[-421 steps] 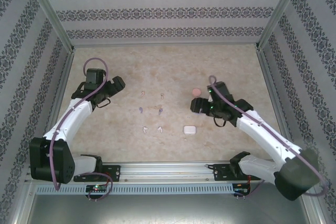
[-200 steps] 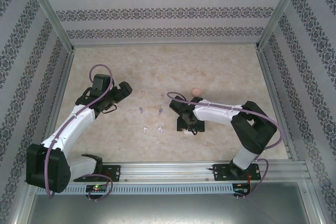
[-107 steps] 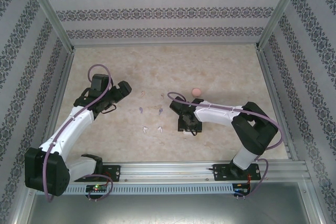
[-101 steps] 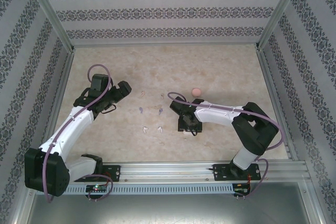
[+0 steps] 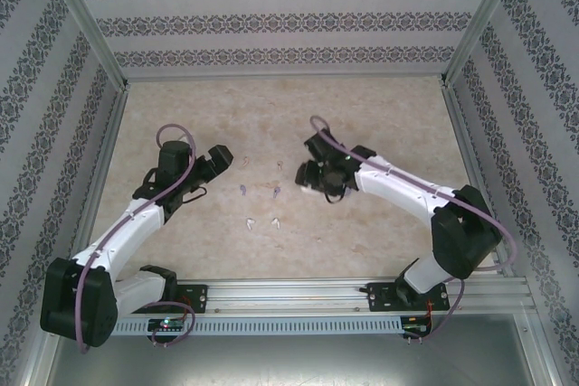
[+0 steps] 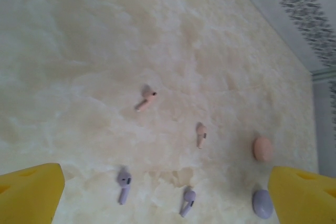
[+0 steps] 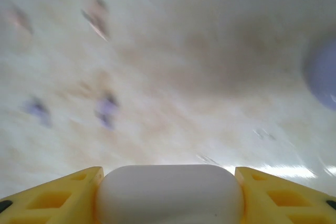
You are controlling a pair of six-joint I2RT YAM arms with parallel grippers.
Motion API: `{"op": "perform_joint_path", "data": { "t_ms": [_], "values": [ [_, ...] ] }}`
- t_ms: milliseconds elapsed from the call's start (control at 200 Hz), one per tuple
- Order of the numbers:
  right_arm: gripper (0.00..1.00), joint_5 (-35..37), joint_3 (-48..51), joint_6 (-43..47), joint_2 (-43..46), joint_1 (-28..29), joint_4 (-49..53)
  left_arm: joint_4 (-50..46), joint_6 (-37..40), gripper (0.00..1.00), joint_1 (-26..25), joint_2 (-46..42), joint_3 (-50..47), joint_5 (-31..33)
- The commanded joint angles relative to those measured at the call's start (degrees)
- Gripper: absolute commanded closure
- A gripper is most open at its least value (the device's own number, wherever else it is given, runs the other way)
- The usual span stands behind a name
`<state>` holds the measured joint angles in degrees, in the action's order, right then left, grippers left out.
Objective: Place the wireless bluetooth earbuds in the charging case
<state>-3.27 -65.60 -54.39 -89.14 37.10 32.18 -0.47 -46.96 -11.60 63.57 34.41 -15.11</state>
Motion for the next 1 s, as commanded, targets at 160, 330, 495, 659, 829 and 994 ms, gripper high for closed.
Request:
{"op": "perform_joint_path", "data": {
  "t_ms": [160,330,495,659,829,994],
  "values": [
    [0.54,-9.5,-16.9,-17.5,-13.1,-4.6,-11.0,27.7,-1.9,0.0,-0.8,2.5,-5.5,-11.3],
    [0.54,-11.4,-20.1,-28.7,-19.0,-4.3,-17.7,32.1,0.4,0.08,-2.2,7.2,-4.2,-13.3],
    [0.54,-10.4,-20.9,-33.5,-20.7,-3.3,-18.6,33.5,3.3,0.17,-5.3,11.8,-1.3,-12.1],
    [0.53,-9.9,-22.0,-34.3,-20.9,-2.5,-17.6,35.4,5.0,0.28,-7.9,17.6,1.8,-11.5],
    [0.53,-10.5,-21.8,-34.6,-20.5,-1.9,-17.9,36.8,5.6,0.34,-9.4,22.0,4.4,-10.6],
    [0.53,-10.8,-21.2,-34.6,-19.9,-1.4,-18.4,37.9,5.7,0.4,-9.9,24.7,6.1,-10.3]
  ]
}}
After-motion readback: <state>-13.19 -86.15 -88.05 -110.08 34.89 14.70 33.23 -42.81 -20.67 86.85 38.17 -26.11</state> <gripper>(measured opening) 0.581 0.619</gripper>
